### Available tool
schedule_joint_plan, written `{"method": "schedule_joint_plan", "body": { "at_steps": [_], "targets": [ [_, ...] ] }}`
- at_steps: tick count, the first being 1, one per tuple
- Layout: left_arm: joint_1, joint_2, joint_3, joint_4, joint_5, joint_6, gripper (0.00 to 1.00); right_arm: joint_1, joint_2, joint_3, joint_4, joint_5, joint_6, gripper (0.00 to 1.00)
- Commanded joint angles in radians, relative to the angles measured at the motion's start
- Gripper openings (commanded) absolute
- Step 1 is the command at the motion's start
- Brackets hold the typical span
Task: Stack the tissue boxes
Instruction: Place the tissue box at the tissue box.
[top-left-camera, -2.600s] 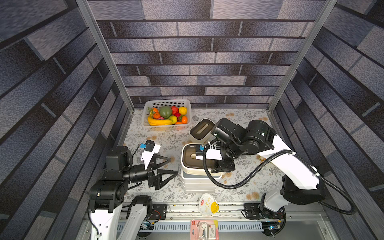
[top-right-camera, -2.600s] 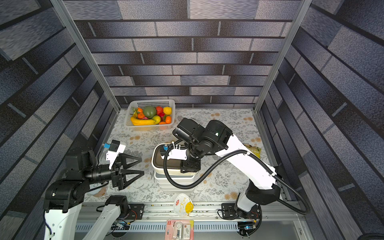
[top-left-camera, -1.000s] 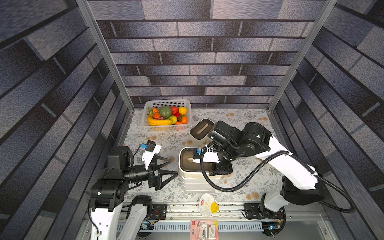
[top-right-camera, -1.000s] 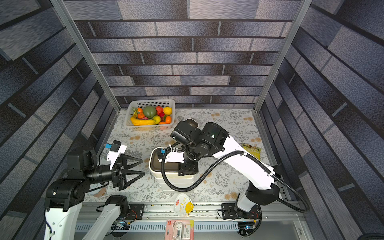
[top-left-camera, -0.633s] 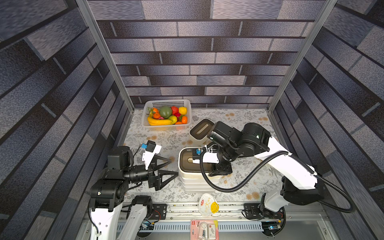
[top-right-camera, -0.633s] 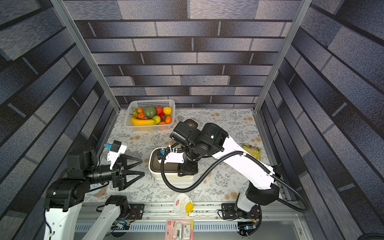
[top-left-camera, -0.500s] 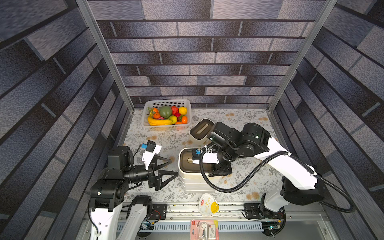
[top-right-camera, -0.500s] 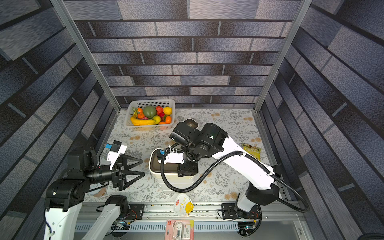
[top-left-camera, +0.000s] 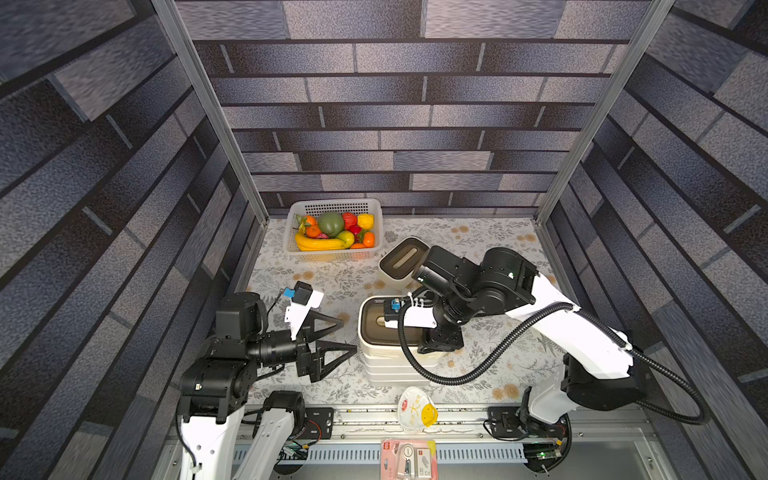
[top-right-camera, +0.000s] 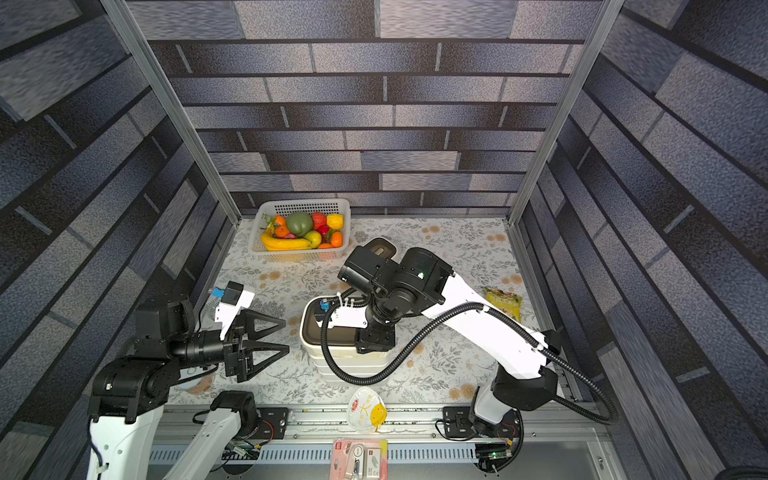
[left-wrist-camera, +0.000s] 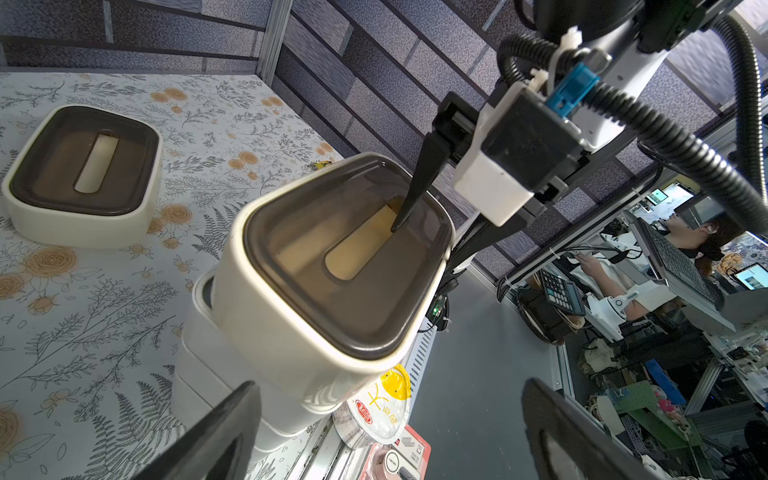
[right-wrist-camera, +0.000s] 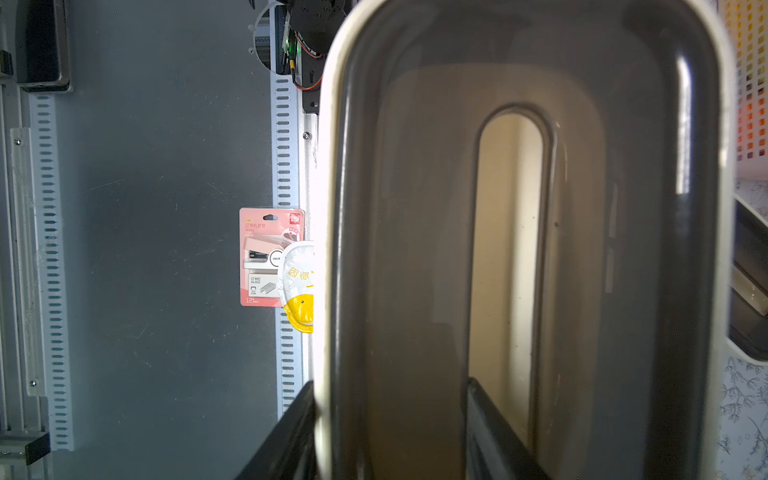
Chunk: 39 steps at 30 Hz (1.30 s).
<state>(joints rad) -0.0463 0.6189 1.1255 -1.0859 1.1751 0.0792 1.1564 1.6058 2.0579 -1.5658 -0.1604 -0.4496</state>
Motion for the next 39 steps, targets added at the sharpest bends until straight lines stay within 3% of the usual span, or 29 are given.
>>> {"method": "schedule_joint_plan", "body": {
  "at_steps": [1,17,39],
  "targets": [
    [-0.007,0.007,-0.003,-0.014,0.015,0.031,1.0,0.012,-0.018,0.001,0.036,0.006,0.01,0.48],
    [-0.009,0.01,-0.003,-0.015,0.014,0.031,1.0,0.013,-0.009,0.002,0.038,-0.004,0.0,0.5],
    [-0.012,0.011,-0.003,-0.018,0.012,0.033,1.0,0.022,-0.017,-0.005,0.044,-0.001,-0.006,0.62]
  ]
}}
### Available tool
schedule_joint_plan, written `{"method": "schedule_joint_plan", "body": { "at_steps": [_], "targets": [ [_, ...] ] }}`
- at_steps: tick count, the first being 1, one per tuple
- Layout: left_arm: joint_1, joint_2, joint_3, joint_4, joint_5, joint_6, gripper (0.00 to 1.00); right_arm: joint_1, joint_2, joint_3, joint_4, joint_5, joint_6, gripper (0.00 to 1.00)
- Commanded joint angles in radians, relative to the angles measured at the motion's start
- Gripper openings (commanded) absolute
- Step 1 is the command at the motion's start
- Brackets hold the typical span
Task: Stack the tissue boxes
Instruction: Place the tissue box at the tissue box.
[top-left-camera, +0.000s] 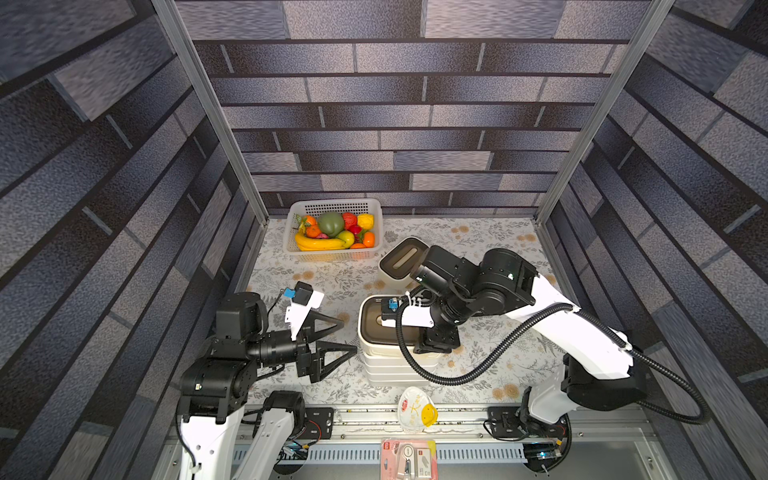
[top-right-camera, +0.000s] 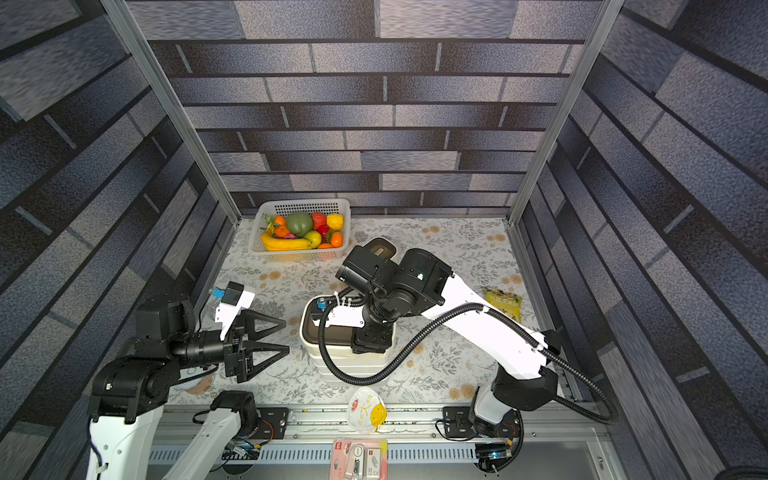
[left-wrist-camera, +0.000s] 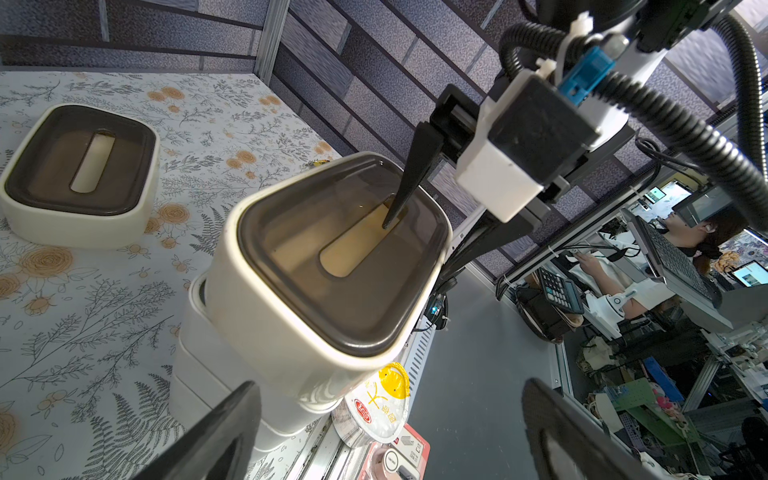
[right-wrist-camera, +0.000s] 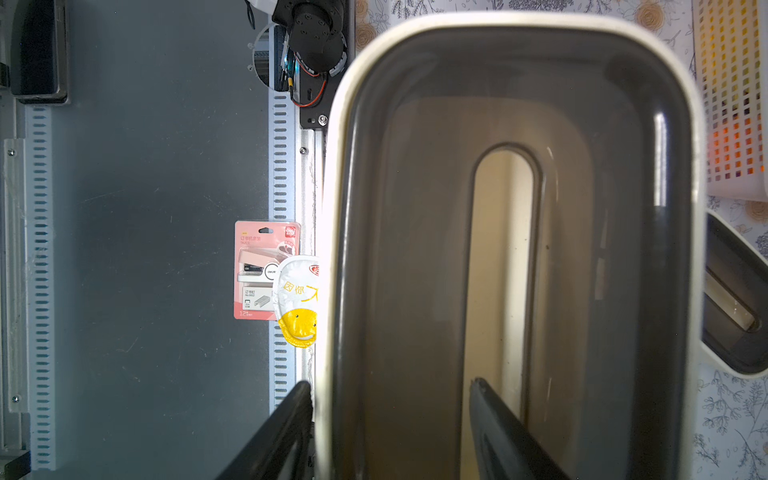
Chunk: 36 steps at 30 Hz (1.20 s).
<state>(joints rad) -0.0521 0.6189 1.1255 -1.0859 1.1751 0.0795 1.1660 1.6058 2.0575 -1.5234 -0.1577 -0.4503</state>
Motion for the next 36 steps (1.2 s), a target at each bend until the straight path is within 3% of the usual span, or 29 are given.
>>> {"method": "schedule_joint_plan", "body": {
  "at_steps": [1,18,28,33,36],
  "targets": [
    [-0.008,0.011,-0.001,-0.02,0.009,0.033,1.0,0.012,-0.016,-0.005,0.004,-0.002,-0.007,0.62],
    [-0.014,0.016,0.001,-0.024,0.006,0.038,1.0,0.013,-0.021,0.012,-0.005,0.013,-0.008,0.62],
    [-0.013,0.053,0.049,-0.008,-0.01,0.046,1.0,0.013,-0.06,0.119,0.03,0.062,-0.004,0.71],
    [-0.014,0.119,0.126,0.102,-0.129,-0.06,1.0,-0.024,-0.138,0.059,0.271,0.294,0.13,0.82],
    [-0.01,0.207,0.194,0.184,-0.24,-0.213,1.0,-0.168,-0.153,0.05,0.354,0.287,0.264,0.8]
  ]
}}
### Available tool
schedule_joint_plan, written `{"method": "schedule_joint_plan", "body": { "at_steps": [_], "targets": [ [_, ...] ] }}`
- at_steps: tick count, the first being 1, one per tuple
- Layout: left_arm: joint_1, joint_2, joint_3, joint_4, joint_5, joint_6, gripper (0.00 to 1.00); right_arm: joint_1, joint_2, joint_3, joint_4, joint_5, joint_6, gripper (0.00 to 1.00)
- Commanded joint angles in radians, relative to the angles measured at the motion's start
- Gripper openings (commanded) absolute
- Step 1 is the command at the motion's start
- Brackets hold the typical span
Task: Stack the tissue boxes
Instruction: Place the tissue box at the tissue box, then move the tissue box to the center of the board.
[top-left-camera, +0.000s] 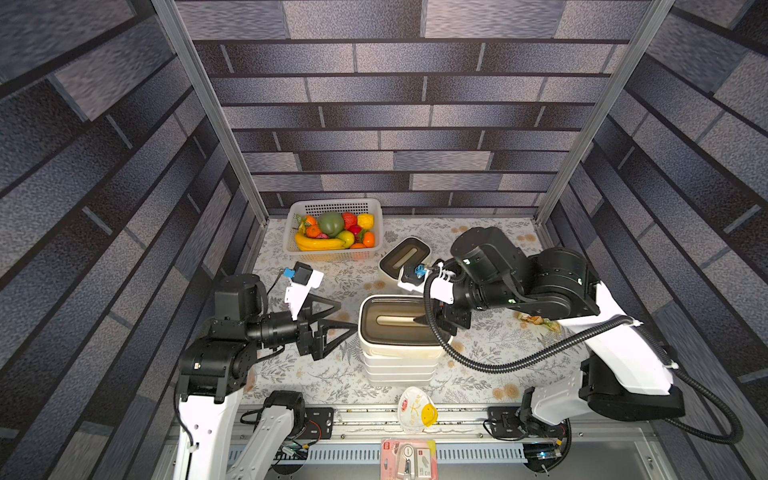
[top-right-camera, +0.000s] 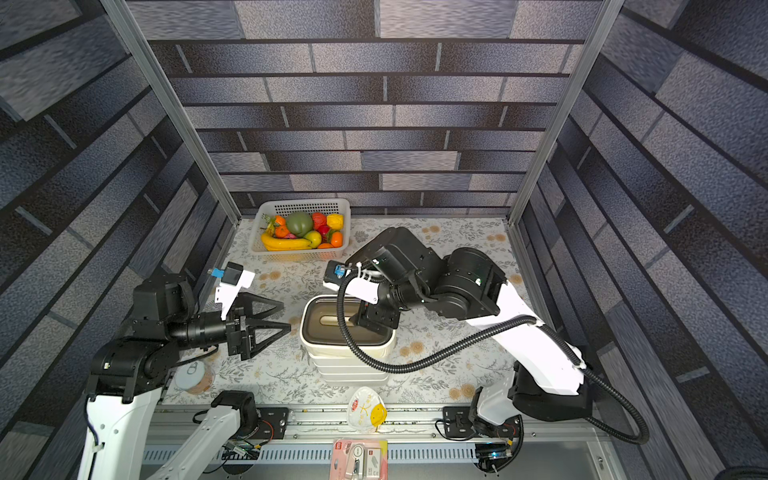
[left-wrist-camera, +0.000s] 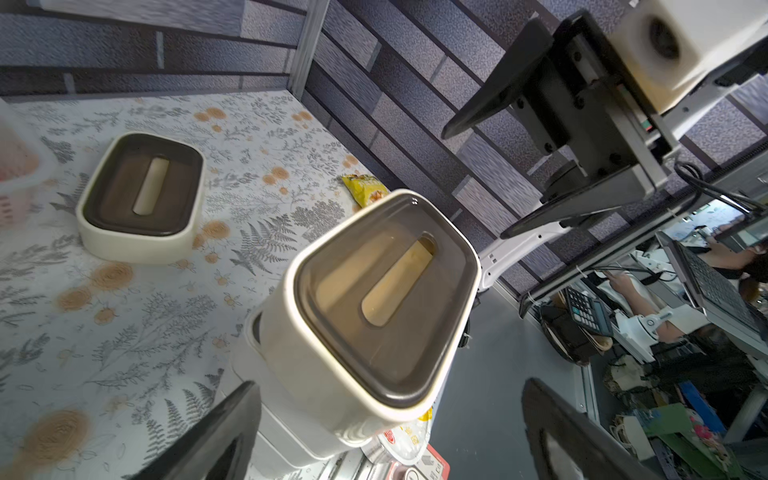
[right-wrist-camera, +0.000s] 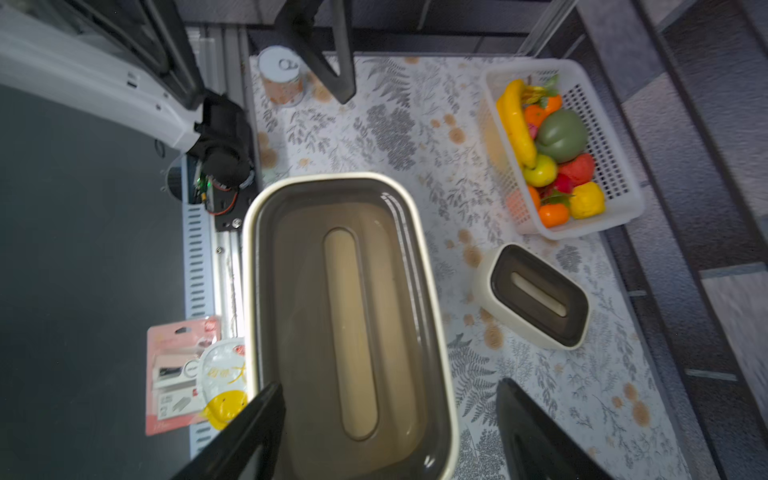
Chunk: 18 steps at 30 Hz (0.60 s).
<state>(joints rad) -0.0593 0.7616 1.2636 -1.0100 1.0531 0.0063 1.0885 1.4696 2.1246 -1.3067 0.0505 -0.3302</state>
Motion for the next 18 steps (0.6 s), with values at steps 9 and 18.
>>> {"method": "schedule_joint_plan", "body": {
  "at_steps": [9,18],
  "targets": [
    [0.012,0.41,0.144,0.143,-0.393,-0.449,1.0,-0.442,-0.025,-0.293,0.364,-0.028,0.288,0.81],
    [-0.043,0.568,0.044,0.229,-0.592,-0.498,1.0,-0.626,0.174,-0.417,0.5,-0.136,0.212,0.8]
  ]
}}
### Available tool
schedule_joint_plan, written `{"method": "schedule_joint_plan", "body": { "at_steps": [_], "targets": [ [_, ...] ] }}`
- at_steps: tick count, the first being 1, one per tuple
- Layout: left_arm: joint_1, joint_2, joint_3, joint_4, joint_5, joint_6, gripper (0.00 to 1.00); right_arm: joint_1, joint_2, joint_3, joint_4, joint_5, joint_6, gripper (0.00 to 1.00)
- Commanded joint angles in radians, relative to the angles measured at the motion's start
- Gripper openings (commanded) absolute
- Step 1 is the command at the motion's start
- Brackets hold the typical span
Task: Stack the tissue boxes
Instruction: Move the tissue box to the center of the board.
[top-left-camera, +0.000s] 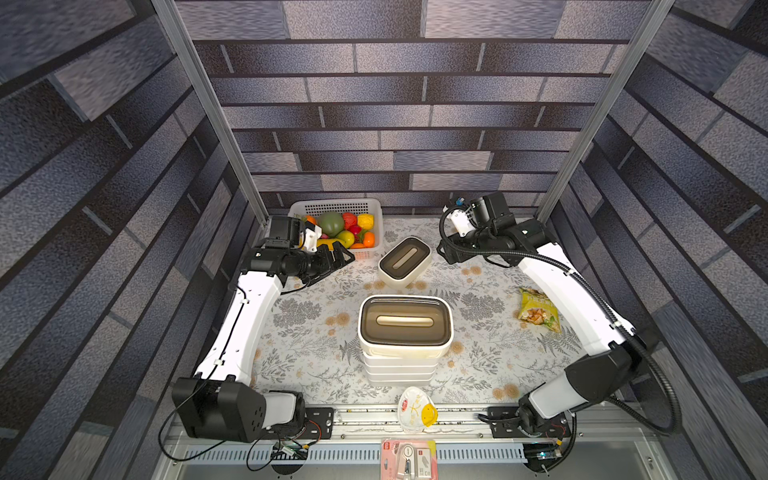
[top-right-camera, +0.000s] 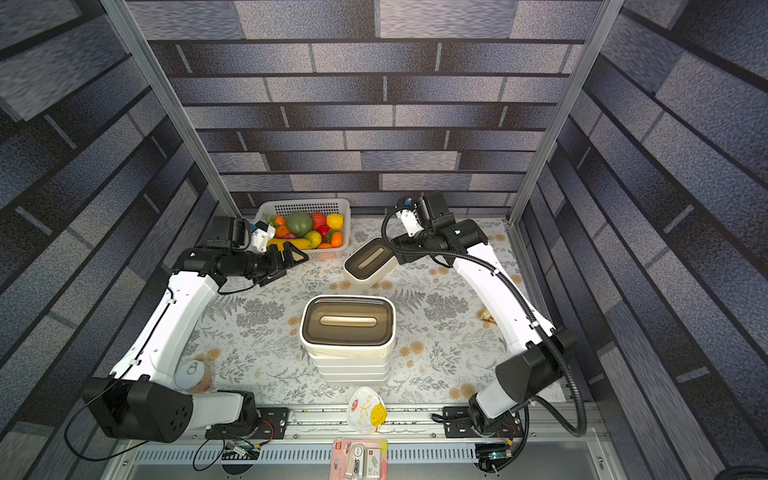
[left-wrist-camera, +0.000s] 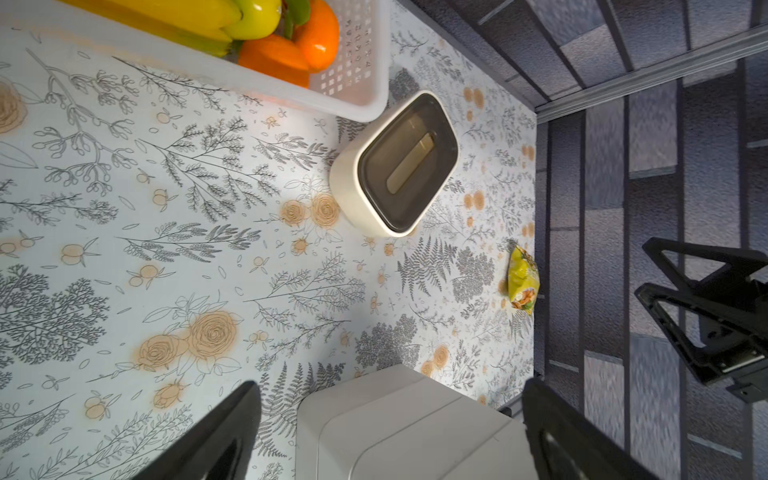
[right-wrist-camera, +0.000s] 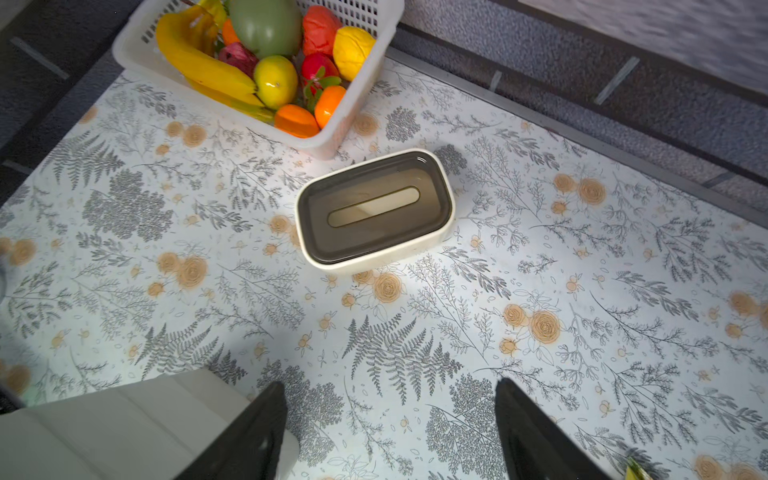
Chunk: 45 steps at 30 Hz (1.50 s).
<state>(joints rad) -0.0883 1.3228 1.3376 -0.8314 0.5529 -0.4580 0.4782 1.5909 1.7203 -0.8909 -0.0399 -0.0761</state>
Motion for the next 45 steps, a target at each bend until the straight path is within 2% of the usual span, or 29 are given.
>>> {"method": "schedule_joint_plan", "body": {
  "at_steps": [1,5,10,14,18,21,23,32,36,45],
  "targets": [
    [-0.016,0.012,-0.048,0.075,-0.101,-0.04,1.0,-0.019,0.083,-0.007,0.112,-0.04,-0.046,0.8],
    [-0.015,0.04,-0.088,0.144,-0.12,-0.075,1.0,-0.033,0.263,0.091,0.134,-0.041,-0.072,0.78],
    [-0.021,0.103,-0.049,0.123,-0.153,-0.054,1.0,-0.048,0.426,0.194,0.118,-0.014,-0.043,0.76],
    [-0.02,0.111,-0.065,0.144,-0.168,-0.043,1.0,-0.048,0.494,0.167,0.208,-0.025,0.07,0.75],
    [-0.019,0.115,-0.077,0.15,-0.167,-0.042,1.0,-0.048,0.566,0.236,0.17,0.025,0.292,0.71],
    [-0.019,0.106,-0.093,0.16,-0.169,-0.04,1.0,-0.047,0.575,0.216,0.189,0.033,0.475,0.68],
    [-0.019,0.1,-0.105,0.166,-0.165,-0.043,1.0,-0.04,0.572,0.206,0.192,0.06,0.551,0.67],
    [-0.018,0.077,-0.158,0.187,-0.147,-0.039,1.0,0.004,0.567,0.215,0.123,0.13,0.804,0.7],
    [-0.017,0.065,-0.17,0.192,-0.133,-0.039,1.0,0.017,0.611,0.248,0.118,0.108,0.832,0.7],
    [0.001,0.034,-0.204,0.197,-0.123,-0.032,1.0,0.038,0.659,0.309,0.069,0.164,0.869,0.69]
  ]
}}
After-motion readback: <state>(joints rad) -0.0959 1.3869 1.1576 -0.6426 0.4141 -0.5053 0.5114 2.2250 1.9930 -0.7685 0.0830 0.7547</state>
